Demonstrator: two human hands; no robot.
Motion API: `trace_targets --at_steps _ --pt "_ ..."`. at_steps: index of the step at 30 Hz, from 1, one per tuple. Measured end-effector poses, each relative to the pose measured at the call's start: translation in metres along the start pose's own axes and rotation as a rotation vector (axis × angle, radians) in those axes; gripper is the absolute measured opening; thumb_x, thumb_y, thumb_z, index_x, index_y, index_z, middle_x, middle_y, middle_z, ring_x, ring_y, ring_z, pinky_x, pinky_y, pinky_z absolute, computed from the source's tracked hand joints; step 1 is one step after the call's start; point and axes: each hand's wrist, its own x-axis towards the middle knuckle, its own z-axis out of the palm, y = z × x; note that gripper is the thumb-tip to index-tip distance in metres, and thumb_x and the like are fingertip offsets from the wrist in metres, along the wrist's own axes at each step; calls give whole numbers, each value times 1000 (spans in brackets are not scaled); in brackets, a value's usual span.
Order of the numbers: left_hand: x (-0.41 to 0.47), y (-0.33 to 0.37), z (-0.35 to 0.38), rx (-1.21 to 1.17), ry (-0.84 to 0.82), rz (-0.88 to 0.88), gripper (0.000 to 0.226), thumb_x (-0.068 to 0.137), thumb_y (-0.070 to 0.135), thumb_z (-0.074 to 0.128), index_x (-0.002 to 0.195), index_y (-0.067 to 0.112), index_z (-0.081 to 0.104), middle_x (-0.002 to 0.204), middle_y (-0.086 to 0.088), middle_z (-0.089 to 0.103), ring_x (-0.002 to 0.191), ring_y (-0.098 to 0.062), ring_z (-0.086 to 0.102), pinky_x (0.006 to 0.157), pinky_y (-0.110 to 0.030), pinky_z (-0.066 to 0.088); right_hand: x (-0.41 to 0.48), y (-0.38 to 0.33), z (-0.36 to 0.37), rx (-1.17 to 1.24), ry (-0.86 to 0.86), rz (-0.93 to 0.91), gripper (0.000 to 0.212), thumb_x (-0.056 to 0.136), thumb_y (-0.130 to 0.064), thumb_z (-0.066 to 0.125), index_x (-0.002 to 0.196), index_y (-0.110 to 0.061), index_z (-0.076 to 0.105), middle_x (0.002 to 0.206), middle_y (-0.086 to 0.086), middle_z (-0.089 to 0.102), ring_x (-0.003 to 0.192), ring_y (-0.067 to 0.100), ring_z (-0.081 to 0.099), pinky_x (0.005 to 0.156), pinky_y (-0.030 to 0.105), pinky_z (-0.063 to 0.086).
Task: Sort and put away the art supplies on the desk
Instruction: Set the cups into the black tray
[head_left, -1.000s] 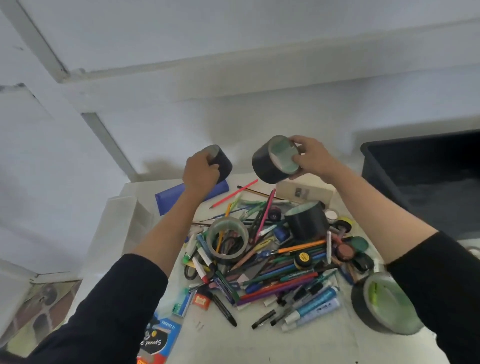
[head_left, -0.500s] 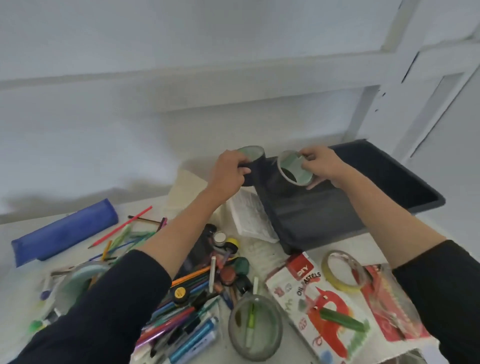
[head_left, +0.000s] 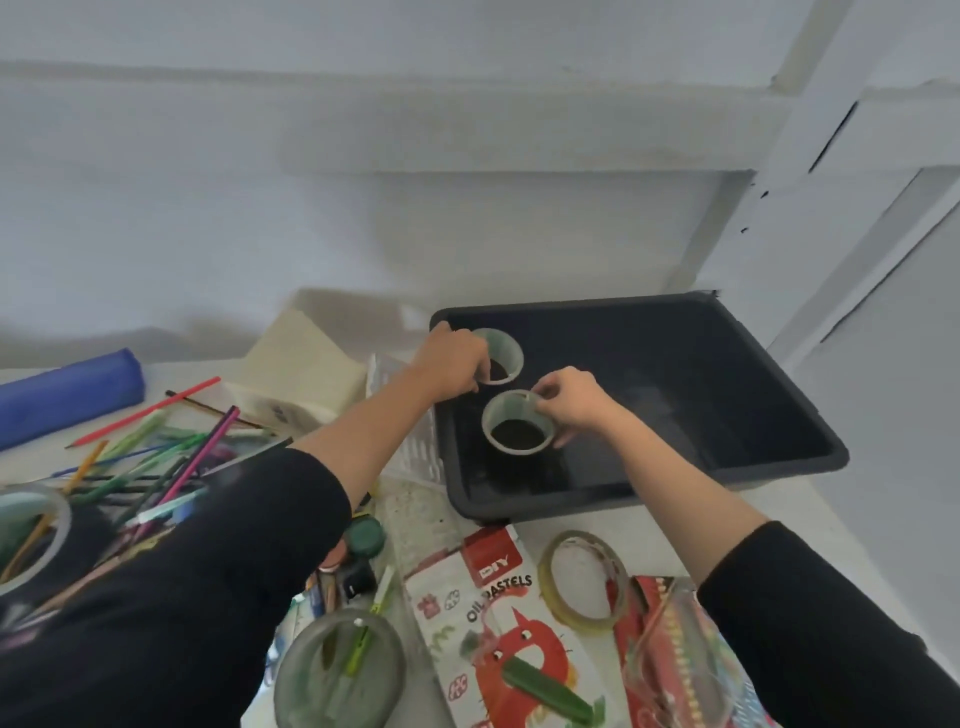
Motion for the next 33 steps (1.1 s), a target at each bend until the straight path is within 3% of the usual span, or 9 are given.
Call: trace_targets --at_steps 7,11,13,17,19,21,25,29,33 --pt "2 7 -3 22 -36 -69 18 83 9 65 98 11 74 99 -11 69 90 -30 64 76 -35 48 6 8 20 164 197 -114 6 88 -7 61 93 -7 58 78 3 57 47 14 62 41 25 53" --pt "2 7 6 -137 4 -146 19 85 1 59 98 4 72 97 -14 70 93 -29 62 94 -36 46 5 8 25 170 219 -179 8 90 -14 61 93 -8 58 81 2 58 49 16 63 41 23 52" --pt "-1 5 8 -273 0 -145 28 84 -4 58 109 5 71 108 -11 70 105 -26 60 113 -37 28 5 9 24 171 219 -176 14 92 -24 59 94 -10 59 84 2 58 47 17 64 41 22 51" --pt "-15 2 -1 -436 23 -136 41 89 -6 52 125 12 61 132 -12 55 119 -31 51 106 -37 33 5 9 22 146 195 -164 23 96 -34 49 97 -13 58 88 4 61 53 20 66 47 26 54" --pt "-24 2 -3 -479 51 -105 37 90 0 55 123 15 62 133 -10 52 122 -28 48 107 -39 35 7 8 21 5 263 -214 26 97 -36 47 102 -14 60 97 3 61 71 20 65 59 33 56" --pt "-38 1 -6 -532 109 -60 33 89 4 57 118 17 64 131 -5 54 123 -22 48 108 -41 36 5 5 19 -211 356 -316 25 96 -35 47 104 -16 62 103 1 59 91 18 57 69 35 50" --pt "-79 -1 -20 -599 366 25 28 86 -3 52 99 11 73 107 -4 66 103 -18 57 94 -39 45 -12 -16 18 -510 471 -551 19 94 -26 49 101 -14 63 99 0 56 96 18 47 62 33 45" --pt "-127 -12 -28 -620 557 -25 25 83 -5 52 86 7 73 94 -5 69 95 -19 59 91 -35 45 -43 -55 53 -424 494 -724 17 92 -19 53 96 -10 66 100 2 61 98 19 50 64 34 48" --pt "-186 -48 -27 -584 615 -166 24 83 -1 54 86 12 73 94 1 68 95 -16 57 91 -36 44 -69 -97 104 -373 352 -907 15 91 -15 54 96 -8 66 97 5 60 97 21 50 71 32 46"
